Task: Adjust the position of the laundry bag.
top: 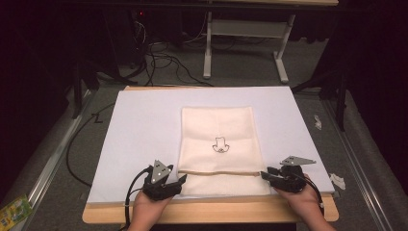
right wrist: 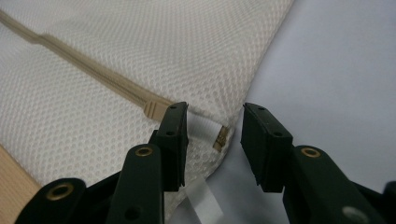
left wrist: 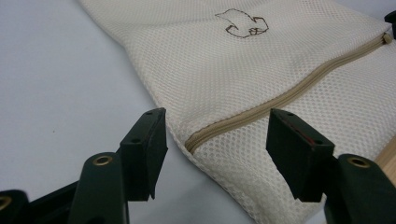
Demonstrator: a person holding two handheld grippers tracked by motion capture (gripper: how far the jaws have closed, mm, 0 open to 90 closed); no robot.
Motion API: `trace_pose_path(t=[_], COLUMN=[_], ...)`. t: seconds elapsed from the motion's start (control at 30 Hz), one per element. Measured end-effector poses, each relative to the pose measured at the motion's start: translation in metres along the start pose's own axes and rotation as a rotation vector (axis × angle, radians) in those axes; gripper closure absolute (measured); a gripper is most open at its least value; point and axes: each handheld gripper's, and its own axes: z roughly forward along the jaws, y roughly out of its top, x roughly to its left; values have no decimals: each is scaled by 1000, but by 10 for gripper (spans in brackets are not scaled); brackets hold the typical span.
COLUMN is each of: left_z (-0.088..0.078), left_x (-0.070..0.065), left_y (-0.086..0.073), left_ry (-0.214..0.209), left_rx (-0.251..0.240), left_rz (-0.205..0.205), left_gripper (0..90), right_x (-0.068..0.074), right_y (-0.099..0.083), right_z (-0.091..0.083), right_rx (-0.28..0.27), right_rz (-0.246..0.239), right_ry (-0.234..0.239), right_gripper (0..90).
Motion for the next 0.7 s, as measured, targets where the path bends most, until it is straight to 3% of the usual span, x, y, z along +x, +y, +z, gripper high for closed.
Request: trace_pose_path(t=[0.13, 0.4, 0.57, 0.7], left_z=[2, 3, 3, 2], left_x=[-1, -3, -2, -3], left_y=[0, 0, -1, 0], left_ry=[-2, -6, -3, 7], left_rx=[11, 11, 15, 9], left_rz=[4, 5, 5, 10], left_gripper=[388, 387, 388, 391], right_x=[3, 7, 10, 10], right_y=[-2, 2, 4, 4], right_z=[1, 3, 5, 4], right_rx=[-4, 9, 18, 16], right_rz=[-56, -85, -99, -111], right_ry=[-14, -37, -30, -25], right_gripper=[603, 702, 800, 827])
